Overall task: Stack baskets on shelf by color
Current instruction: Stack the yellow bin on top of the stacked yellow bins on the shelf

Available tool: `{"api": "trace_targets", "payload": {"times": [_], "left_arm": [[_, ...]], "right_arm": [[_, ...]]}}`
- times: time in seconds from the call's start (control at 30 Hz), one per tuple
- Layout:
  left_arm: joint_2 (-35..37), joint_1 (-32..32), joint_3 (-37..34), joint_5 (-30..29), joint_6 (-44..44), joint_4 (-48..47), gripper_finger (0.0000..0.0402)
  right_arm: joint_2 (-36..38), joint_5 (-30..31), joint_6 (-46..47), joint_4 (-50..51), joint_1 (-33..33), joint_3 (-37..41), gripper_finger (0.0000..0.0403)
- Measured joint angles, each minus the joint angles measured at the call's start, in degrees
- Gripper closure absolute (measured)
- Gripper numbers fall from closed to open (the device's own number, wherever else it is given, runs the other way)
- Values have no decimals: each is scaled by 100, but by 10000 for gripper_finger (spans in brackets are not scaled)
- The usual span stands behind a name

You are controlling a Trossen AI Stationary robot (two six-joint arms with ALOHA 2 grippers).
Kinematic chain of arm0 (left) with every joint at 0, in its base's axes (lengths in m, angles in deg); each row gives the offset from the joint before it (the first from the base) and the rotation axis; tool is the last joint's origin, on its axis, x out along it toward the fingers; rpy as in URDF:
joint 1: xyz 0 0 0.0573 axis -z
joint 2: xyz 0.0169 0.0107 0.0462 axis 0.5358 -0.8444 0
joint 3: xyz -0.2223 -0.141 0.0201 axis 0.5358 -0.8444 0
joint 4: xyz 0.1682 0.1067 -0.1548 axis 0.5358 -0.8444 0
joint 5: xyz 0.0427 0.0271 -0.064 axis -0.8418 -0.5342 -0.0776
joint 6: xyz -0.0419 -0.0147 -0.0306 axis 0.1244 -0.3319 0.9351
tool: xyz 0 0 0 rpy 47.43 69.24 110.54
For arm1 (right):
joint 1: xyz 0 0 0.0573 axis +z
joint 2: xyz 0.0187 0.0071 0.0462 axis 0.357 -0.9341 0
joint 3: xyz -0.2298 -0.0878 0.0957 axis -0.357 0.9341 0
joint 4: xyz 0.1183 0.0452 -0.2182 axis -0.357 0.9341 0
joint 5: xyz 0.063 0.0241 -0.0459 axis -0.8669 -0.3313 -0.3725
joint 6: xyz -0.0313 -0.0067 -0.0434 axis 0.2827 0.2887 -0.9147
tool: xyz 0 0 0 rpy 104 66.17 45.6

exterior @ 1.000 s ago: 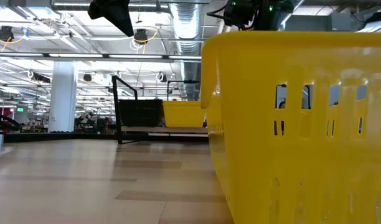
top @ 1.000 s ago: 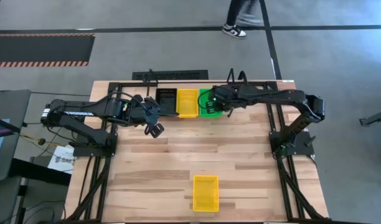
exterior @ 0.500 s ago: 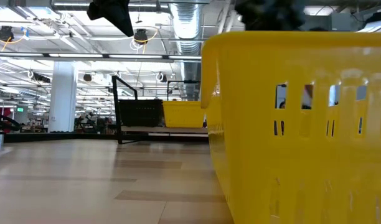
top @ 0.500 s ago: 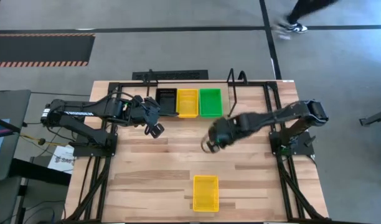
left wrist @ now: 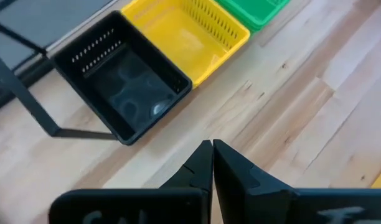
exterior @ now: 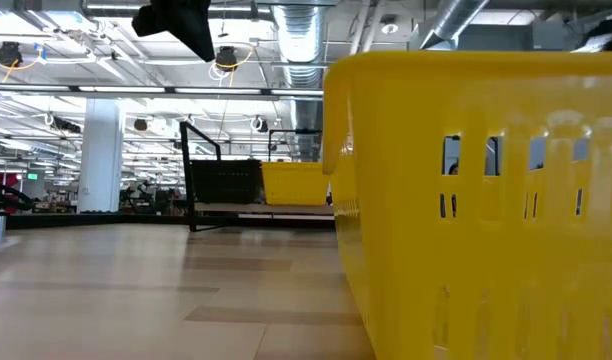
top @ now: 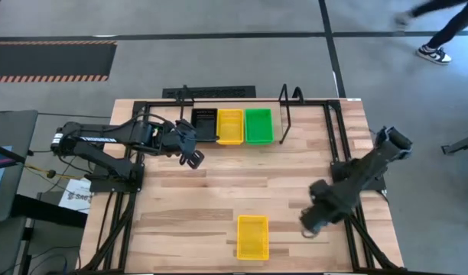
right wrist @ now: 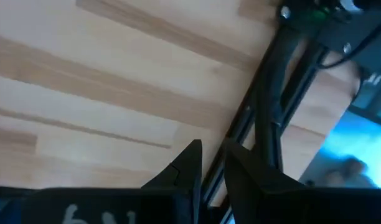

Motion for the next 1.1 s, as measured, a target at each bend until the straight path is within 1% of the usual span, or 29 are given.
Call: {"api": "trace_targets", "payload": {"times": [0.07,0.13,0.2,0.27,0.33,0.37,0.43,0.53,0.57,0.63,0.7,0.87,1.0,1.1], "left_arm": [[-58,4,2,-10,202,22,401],[-136,12,-2,4,387,67,401],[-247,16,2,9,531,90,401],[-351,35,4,86,773,159,401],[-502,67,2,265,1088,282,401],[-578,100,2,361,1223,418,401],[-778,191,2,533,1566,632,401],[-1095,367,4,792,2388,1161,401],[-1236,456,4,815,2649,1298,401],[-1524,642,4,828,3038,1624,401],[-1851,824,49,886,3421,1709,401],[-2714,1297,520,1227,4039,1821,401],[-3315,1650,1194,1351,4584,1749,401],[-3736,1845,1795,1400,4948,1403,401]], "right_arm": [[286,44,602,19,472,45,318],[611,149,995,66,898,113,319],[882,368,1356,36,1353,192,320],[1236,788,1522,27,1829,244,321],[1572,1467,1560,81,2246,257,321],[1723,1942,1456,38,2423,257,321],[2043,2997,1101,24,2738,259,321],[2535,4593,284,17,2997,259,321],[2693,5007,-2,3,3047,259,321],[2990,5534,-506,-14,3095,259,321],[3269,5756,-877,-19,3095,257,321],[3674,5861,-1463,-176,3095,257,321],[3786,6077,-1973,-462,3095,257,321],[3782,6182,-2296,-627,3095,257,321]]}}
